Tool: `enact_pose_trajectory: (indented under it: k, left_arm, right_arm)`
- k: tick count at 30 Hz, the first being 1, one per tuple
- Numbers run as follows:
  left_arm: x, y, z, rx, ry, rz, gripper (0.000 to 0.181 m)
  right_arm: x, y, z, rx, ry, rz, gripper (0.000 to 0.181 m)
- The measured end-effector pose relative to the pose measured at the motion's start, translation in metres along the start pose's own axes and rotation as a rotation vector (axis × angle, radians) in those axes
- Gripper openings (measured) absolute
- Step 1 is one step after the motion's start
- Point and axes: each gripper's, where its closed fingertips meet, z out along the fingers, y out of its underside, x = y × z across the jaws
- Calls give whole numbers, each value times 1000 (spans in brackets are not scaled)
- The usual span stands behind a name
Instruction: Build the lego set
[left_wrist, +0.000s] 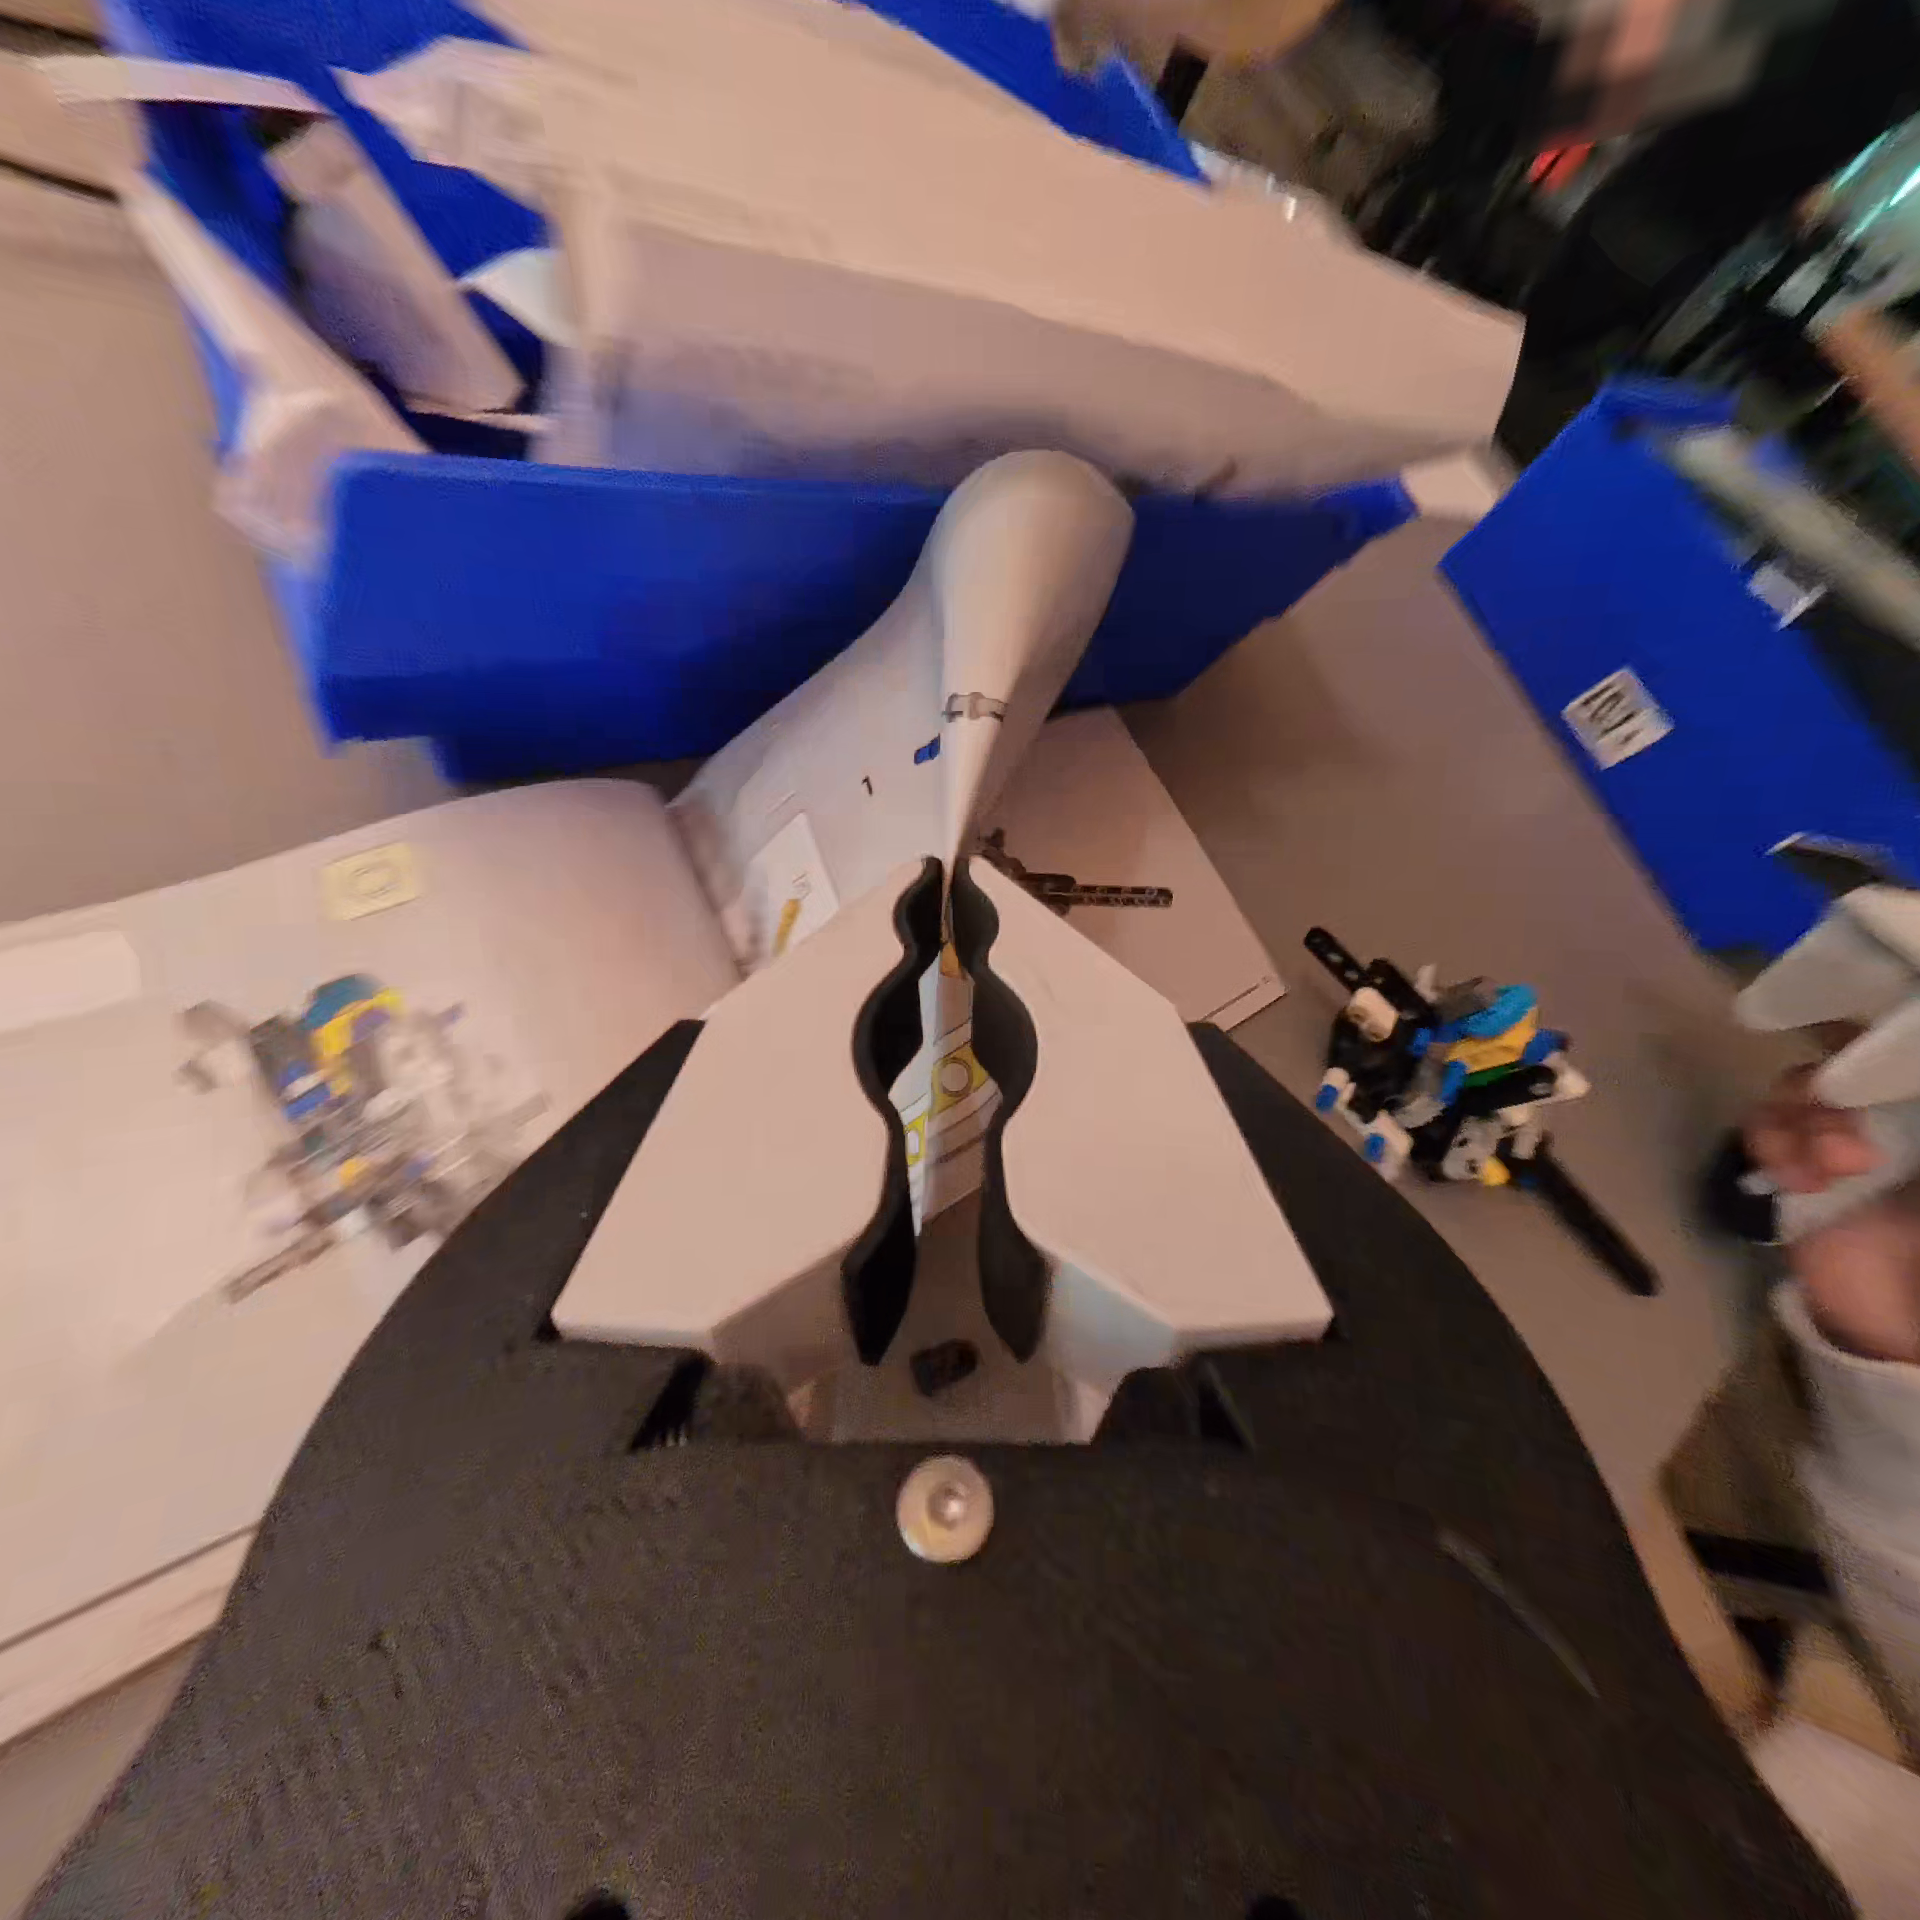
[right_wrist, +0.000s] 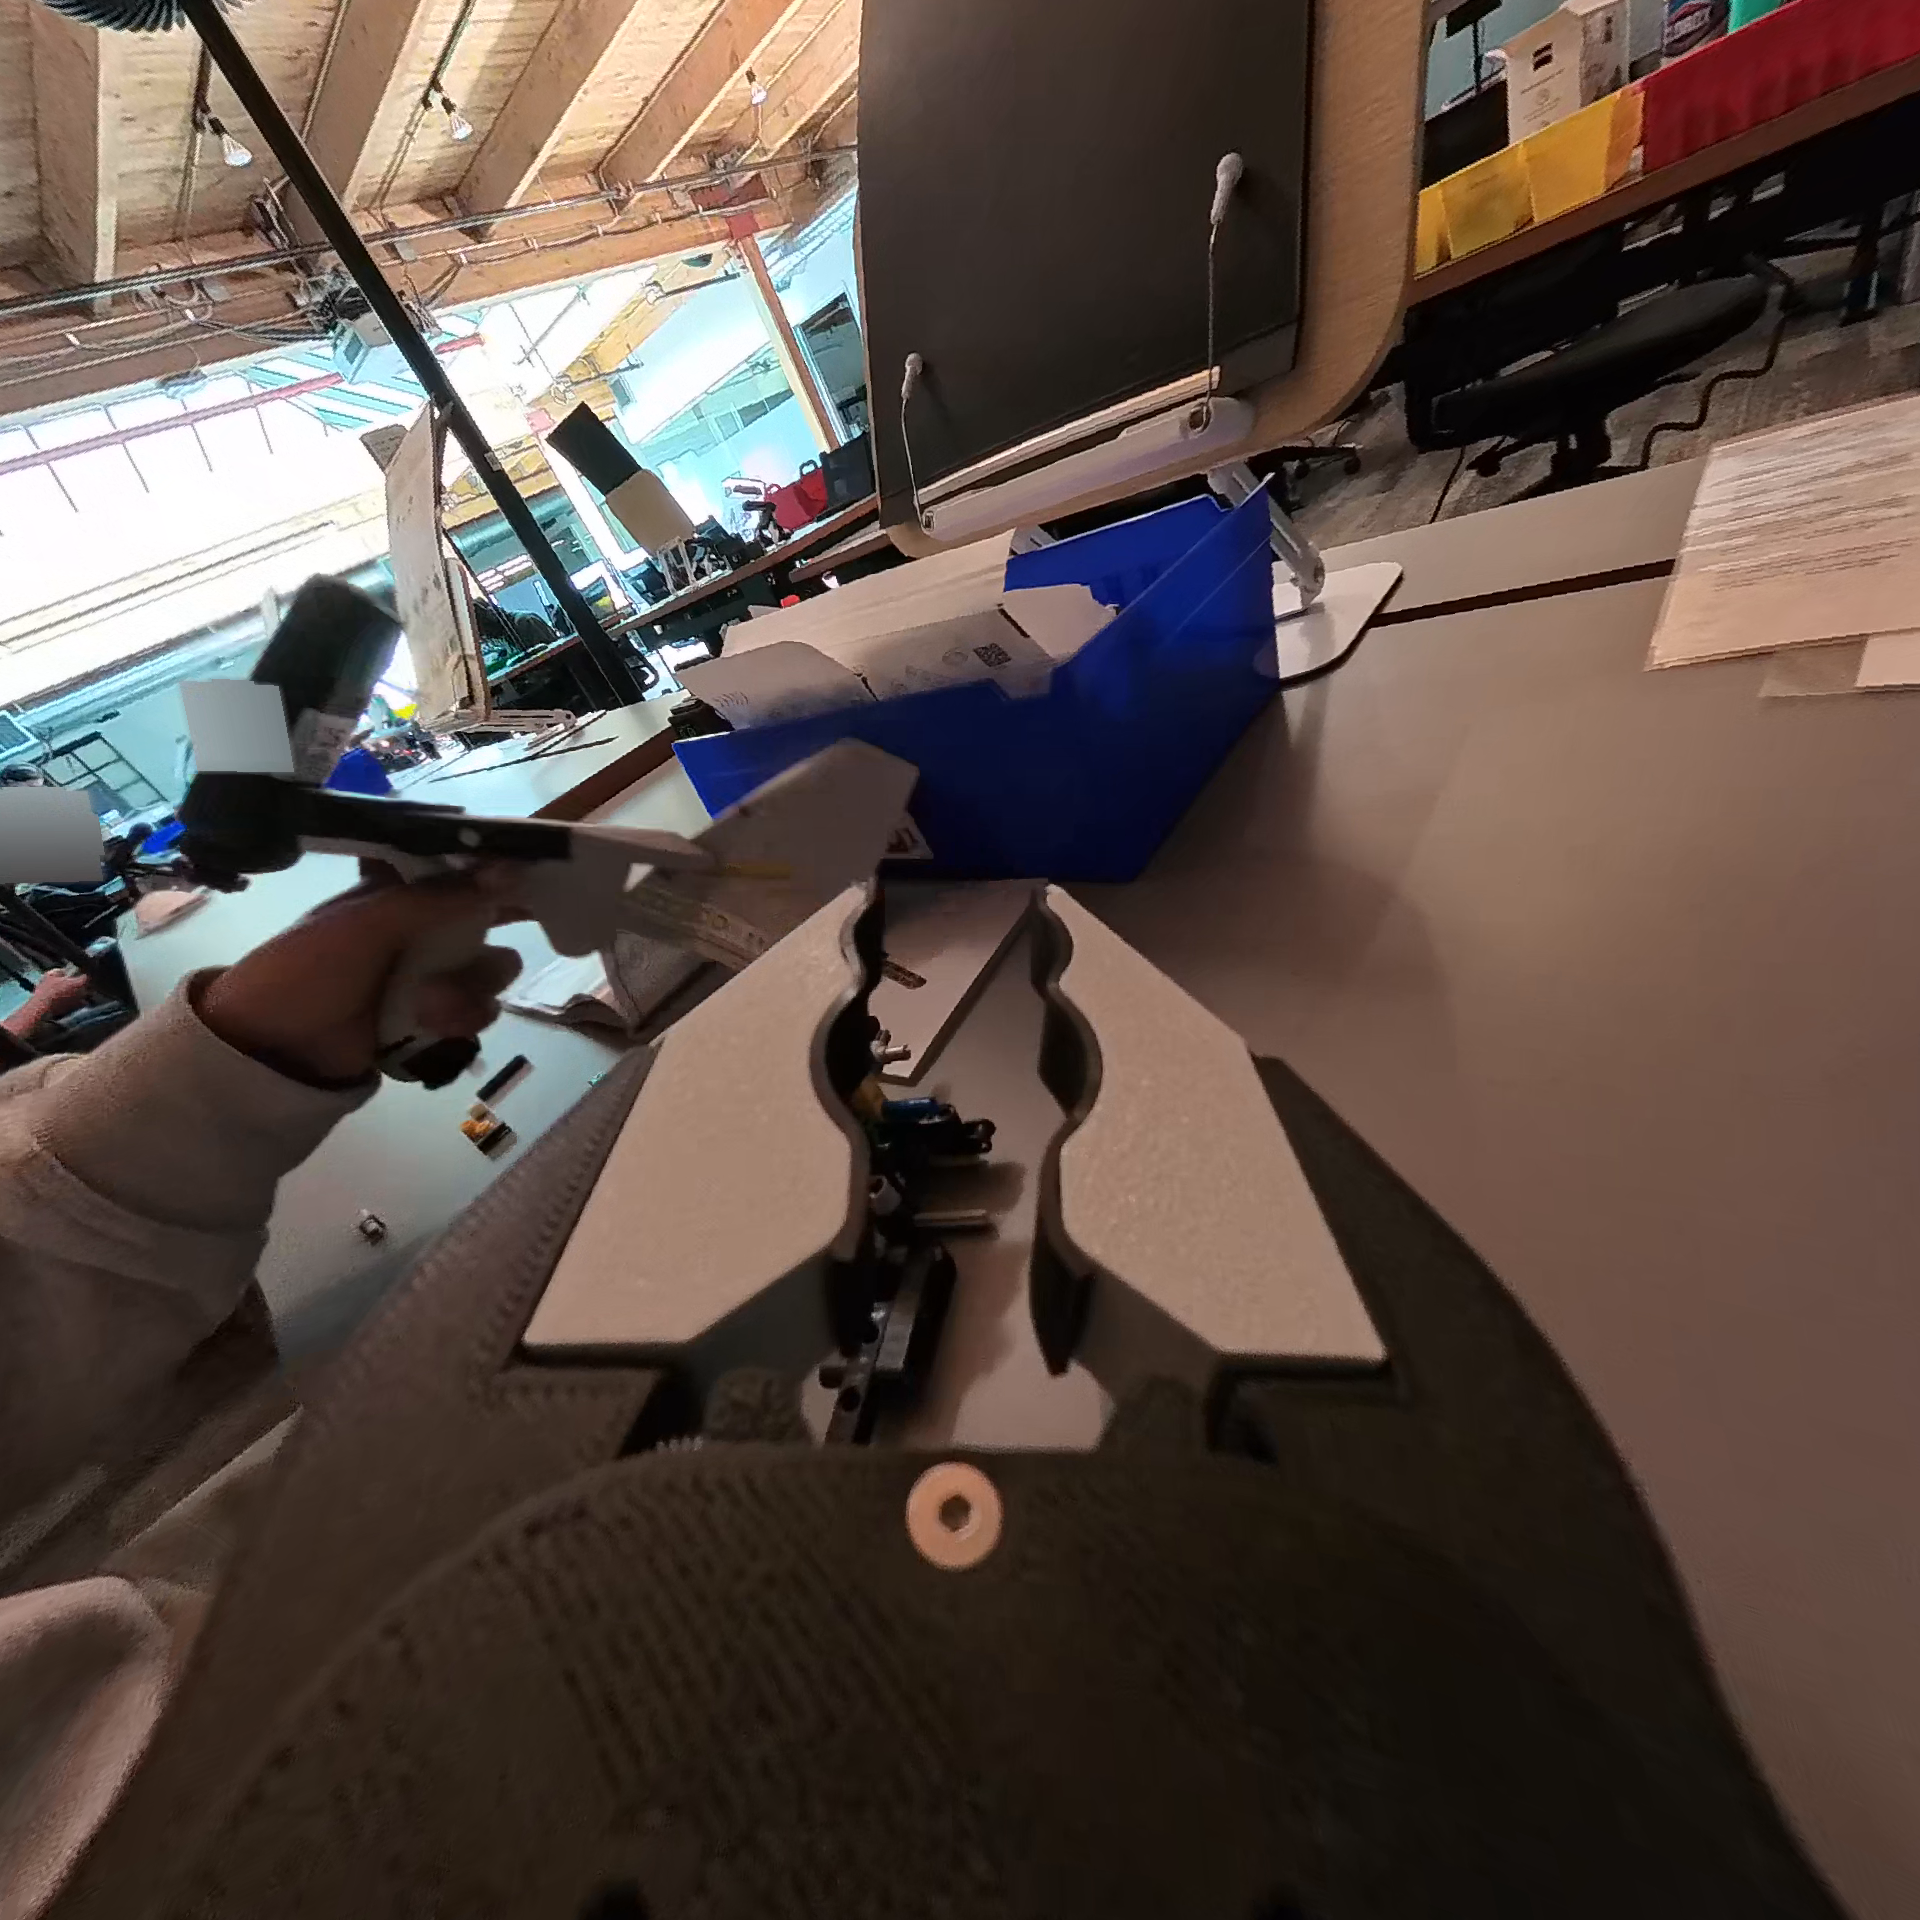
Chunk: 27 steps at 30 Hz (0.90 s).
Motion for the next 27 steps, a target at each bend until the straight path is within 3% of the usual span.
enact_pose_trajectory:
  k: [7,11,15,19,22,25,27]
  left_arm:
    - [-96,7,-63,94,76,-389,11]
    - [-106,5,-92,225,217,-487,27]
    - [-95,1,-106,329,178,-355,39]
    - [-71,-27,-125,497,-8,-74,45]
    - [-38,-27,-104,423,-36,88,46]
    - [-15,9,-45,146,-46,223,46]
    - [-19,24,-16,60,-128,328,40]
  right_arm:
    - [-3,3,3,-22,5,-34,26]
    - [-7,7,6,-46,9,-73,26]
    - [-7,8,7,-49,9,-74,25]
    - [-6,9,7,-52,19,-84,25]
    - [-7,10,8,-58,22,-95,25]
    - [-9,12,10,-68,18,-105,25]
    - [-11,15,11,-81,16,-115,25]
